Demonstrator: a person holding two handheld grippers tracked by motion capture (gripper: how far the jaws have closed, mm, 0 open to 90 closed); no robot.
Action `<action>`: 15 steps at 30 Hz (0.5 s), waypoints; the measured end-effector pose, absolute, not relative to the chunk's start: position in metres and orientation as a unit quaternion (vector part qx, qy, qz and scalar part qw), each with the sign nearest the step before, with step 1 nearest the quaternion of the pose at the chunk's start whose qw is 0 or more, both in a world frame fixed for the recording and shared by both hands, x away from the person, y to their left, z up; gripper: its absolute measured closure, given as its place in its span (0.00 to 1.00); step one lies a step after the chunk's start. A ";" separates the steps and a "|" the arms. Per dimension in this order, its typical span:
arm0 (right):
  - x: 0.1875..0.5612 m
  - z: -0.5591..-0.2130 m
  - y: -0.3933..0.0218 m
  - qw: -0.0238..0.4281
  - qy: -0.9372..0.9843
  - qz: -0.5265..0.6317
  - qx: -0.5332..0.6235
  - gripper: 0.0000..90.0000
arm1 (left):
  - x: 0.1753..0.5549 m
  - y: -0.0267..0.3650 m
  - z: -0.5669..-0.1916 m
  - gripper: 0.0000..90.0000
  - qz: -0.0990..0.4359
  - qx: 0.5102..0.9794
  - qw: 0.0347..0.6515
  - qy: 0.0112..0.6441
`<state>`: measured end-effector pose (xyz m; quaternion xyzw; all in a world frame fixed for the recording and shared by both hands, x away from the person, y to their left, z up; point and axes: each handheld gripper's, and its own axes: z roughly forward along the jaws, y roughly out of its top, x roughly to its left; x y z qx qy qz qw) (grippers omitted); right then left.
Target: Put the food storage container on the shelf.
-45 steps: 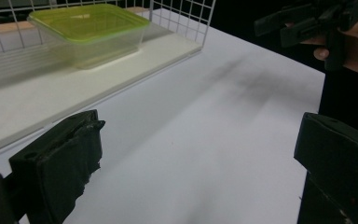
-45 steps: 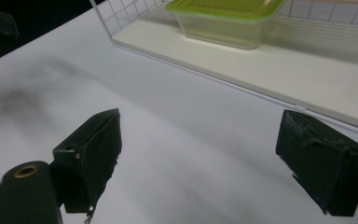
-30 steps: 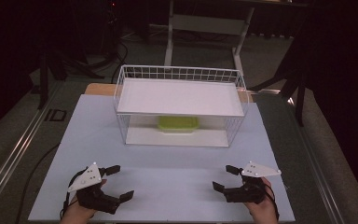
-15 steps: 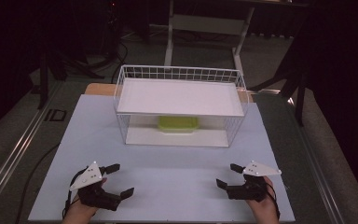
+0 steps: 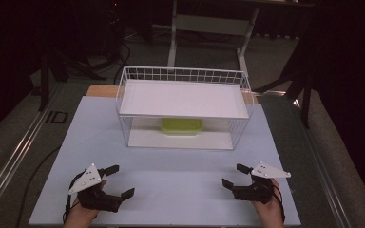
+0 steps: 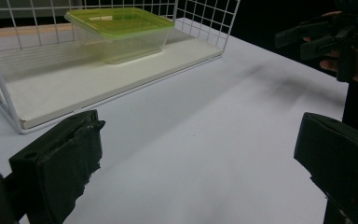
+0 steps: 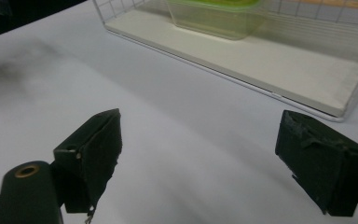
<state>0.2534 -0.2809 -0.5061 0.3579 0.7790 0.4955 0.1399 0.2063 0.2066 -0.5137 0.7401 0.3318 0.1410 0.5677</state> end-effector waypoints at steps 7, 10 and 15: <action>0.254 -0.508 -0.277 0.137 0.784 0.496 0.348 0.16 | 0.207 0.207 -0.515 0.02 0.134 0.735 0.574 0.335; 0.254 -0.509 -0.276 0.137 0.786 0.495 0.345 0.16 | 0.206 0.206 -0.515 0.02 0.138 0.739 0.571 0.331; 0.254 -0.509 -0.277 0.131 0.784 0.500 0.344 0.16 | 0.206 0.205 -0.516 0.02 0.136 0.742 0.569 0.326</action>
